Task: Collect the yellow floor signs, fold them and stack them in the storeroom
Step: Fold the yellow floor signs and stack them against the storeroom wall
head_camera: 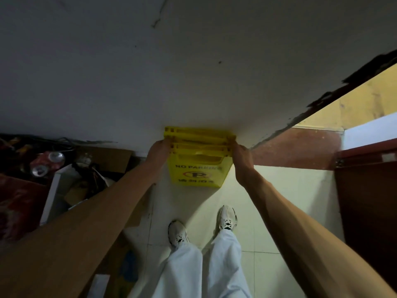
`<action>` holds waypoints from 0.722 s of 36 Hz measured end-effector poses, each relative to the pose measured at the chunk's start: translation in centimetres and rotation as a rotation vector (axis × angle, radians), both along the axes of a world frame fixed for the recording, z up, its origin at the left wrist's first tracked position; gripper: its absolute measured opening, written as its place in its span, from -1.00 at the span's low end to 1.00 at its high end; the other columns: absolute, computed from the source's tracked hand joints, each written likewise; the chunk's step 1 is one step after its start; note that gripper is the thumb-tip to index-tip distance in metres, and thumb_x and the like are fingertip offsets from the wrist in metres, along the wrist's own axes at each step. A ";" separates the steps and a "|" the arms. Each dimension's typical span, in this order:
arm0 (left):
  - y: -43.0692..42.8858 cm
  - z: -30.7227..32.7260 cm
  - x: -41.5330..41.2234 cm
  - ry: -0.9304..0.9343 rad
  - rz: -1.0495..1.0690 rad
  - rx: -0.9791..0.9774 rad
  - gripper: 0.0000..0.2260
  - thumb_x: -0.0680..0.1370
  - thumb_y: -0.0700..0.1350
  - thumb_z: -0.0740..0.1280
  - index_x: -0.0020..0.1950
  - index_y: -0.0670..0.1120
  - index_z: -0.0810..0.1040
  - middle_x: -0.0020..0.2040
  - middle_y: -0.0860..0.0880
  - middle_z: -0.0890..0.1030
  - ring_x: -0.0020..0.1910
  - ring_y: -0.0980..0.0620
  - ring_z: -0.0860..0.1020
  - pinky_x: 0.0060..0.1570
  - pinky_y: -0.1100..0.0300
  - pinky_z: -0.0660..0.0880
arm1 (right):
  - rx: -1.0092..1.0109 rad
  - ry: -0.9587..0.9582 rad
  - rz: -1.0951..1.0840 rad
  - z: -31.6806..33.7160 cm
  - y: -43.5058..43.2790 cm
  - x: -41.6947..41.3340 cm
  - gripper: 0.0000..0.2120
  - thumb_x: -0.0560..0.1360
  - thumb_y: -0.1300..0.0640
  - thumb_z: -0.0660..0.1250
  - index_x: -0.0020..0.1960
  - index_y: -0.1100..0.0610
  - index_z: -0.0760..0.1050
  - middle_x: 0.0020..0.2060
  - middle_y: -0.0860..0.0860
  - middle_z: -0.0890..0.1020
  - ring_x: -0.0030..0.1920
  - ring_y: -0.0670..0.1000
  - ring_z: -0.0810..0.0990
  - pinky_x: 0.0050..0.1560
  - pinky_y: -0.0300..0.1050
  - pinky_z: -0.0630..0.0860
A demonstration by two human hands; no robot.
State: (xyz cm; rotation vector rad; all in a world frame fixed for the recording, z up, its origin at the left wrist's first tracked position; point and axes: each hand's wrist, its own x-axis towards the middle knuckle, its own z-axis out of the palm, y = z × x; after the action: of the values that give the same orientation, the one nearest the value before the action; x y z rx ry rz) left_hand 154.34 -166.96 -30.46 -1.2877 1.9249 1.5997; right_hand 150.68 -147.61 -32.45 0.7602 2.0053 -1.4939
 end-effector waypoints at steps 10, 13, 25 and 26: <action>-0.4 3.1 -0.5 0.013 -0.027 -0.075 -0.67 0.64 -0.17 0.09 -0.34 -0.03 0.28 -0.29 0.03 0.33 -0.17 -0.03 0.38 -0.09 0.17 0.33 | -0.046 -0.008 -0.005 2.5 0.8 0.2 -0.67 0.49 -0.08 0.24 -0.27 0.14 0.54 -0.28 0.07 0.58 -0.22 0.07 0.52 -0.15 -0.01 0.40; -0.6 5.1 -0.5 -0.002 -0.054 -0.106 -0.68 0.62 -0.18 0.11 -0.34 -0.01 0.27 -0.31 0.05 0.32 -0.34 0.09 0.33 -0.27 0.22 0.35 | -0.090 -0.018 -0.006 4.6 1.6 0.6 -0.73 0.57 0.10 0.24 -0.29 0.09 0.51 -0.36 -0.02 0.55 -0.29 -0.02 0.51 -0.08 -0.02 0.42; 7.9 18.7 1.3 -0.024 -0.576 -0.090 -0.80 0.53 -0.16 0.20 -0.14 -0.22 0.56 -0.09 -0.30 0.55 -0.06 -0.20 0.54 -0.17 0.16 0.28 | -0.008 -0.061 0.228 16.1 7.3 2.1 -0.80 0.55 0.15 0.27 0.06 0.24 0.58 -0.09 0.12 0.60 -0.11 0.09 0.59 -0.16 -0.08 0.54; 8.9 19.5 1.4 -0.023 -0.637 -0.108 -0.78 0.55 -0.18 0.17 -0.18 -0.21 0.55 -0.16 -0.25 0.56 -0.07 -0.19 0.54 -0.23 0.17 0.27 | 0.034 -0.051 0.284 17.2 8.3 2.2 -0.77 0.55 0.15 0.27 0.10 0.24 0.59 -0.07 0.11 0.61 -0.08 0.10 0.60 -0.12 -0.05 0.57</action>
State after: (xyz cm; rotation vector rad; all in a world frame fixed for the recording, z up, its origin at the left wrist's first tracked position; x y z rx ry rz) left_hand 155.74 -158.10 -10.99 -0.6113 2.1327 1.1604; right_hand 152.85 -139.35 -15.28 0.4959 2.0078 -1.2668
